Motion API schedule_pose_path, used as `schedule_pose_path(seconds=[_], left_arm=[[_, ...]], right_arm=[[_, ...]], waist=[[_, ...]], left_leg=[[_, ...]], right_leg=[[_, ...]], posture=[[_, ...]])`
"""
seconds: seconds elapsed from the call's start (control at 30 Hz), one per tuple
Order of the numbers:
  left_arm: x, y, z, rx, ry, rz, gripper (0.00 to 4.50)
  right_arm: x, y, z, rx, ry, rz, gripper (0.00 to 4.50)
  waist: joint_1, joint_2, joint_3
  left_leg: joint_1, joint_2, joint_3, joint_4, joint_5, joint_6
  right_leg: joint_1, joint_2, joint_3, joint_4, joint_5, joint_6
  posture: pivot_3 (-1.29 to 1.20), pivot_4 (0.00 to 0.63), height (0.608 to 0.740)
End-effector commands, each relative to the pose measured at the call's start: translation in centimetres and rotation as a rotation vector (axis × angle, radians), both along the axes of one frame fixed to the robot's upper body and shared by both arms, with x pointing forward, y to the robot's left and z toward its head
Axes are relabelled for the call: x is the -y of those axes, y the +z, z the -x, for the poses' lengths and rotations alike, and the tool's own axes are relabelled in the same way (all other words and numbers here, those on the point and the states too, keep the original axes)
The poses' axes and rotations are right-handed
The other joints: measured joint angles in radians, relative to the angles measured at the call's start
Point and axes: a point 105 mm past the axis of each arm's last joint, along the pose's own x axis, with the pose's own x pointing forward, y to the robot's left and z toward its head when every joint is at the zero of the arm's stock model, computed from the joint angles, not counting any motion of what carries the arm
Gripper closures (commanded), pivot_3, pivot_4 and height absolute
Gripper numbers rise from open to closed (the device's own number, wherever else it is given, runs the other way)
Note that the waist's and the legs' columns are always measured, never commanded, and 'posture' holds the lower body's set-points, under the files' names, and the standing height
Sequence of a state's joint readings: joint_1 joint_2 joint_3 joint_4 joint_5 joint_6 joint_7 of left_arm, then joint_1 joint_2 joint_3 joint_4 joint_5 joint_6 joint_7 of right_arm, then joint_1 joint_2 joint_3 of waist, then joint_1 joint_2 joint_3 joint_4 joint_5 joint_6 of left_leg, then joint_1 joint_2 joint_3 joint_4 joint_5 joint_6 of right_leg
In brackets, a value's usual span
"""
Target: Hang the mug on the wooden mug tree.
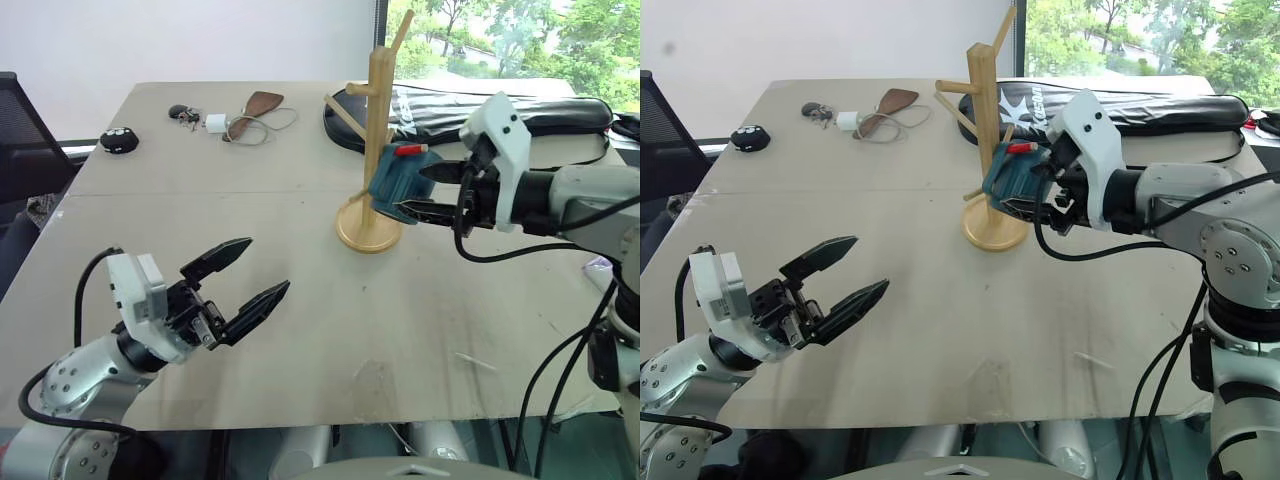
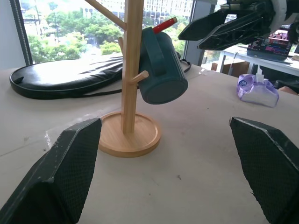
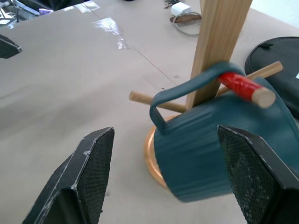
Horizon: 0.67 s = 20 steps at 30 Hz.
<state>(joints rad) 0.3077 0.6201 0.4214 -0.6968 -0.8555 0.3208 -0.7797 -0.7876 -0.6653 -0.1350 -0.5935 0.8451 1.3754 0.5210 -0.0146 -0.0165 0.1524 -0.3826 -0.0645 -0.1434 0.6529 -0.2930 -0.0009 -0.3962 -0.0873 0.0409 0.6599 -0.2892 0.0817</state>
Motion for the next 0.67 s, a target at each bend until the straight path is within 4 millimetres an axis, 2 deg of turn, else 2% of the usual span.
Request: schedule_pose_path(seconds=[0.03, 0.1, 0.23, 0.37, 0.53, 0.67], left_arm=[[0.6, 0.2, 0.5, -0.004, -0.035, -0.023, 0.0], [0.7, -0.1, 0.6, -0.024, -0.041, -0.04, 0.0], [0.6, -0.4, 0.6, -0.066, -0.019, -0.039, 0.0], [-1.5, -2.3, 1.0, -0.195, 0.069, -0.106, 0.0], [-3.5, -3.2, 1.5, -0.29, 0.128, -0.107, 0.0], [-4.1, -4.2, 1.9, -0.336, 0.133, -0.144, 0.0]], right_arm=[[1.6, 0.7, 1.5, 0.096, 0.021, -0.094, 0.99], [3.0, -0.3, 1.8, 0.102, -0.007, -0.151, 0.99], [6.0, -3.5, 2.1, 0.09, -0.087, -0.118, 0.99], [11.0, -8.9, 3.8, 0.045, -0.173, -0.006, 0.99], [14.3, -11.3, 5.9, 0.011, -0.225, 0.061, 0.99], [14.5, -12.1, 6.8, -0.011, -0.225, 0.065, 0.99]], waist=[[0.003, -0.002, -0.001], [0.003, -0.003, -0.002], [0.004, -0.002, -0.001], [0.006, -0.004, -0.003], [-0.002, -0.002, -0.002], [0.002, -0.001, -0.002]], left_leg=[[0.0, 0.0, -0.001, 0.0, 0.0, 0.0], [-0.001, 0.0, -0.001, -0.001, 0.0, 0.0], [0.0, 0.0, 0.0, 0.0, 0.0, 0.0], [0.002, 0.0, 0.0, 0.0, 0.0, 0.0], [0.007, 0.001, 0.002, 0.0, 0.0, 0.0], [0.021, 0.002, 0.002, -0.003, -0.003, 0.005]], right_leg=[[0.0, 0.0, -0.001, 0.0, 0.0, 0.0], [0.0, 0.0, -0.001, -0.001, 0.0, 0.0], [0.001, 0.0, 0.0, 0.0, 0.0, 0.0], [0.004, 0.0, -0.001, 0.0, 0.0, 0.0], [0.006, 0.001, 0.002, 0.002, 0.0, 0.0], [0.021, 0.002, 0.001, -0.003, -0.001, 0.0]], posture=[[0.0, 0.15, 0.738], [0.0, 0.15, 0.738], [0.0, 0.15, 0.738], [0.0, 0.15, 0.738], [0.0, 0.15, 0.738], [0.0, 0.15, 0.738]])
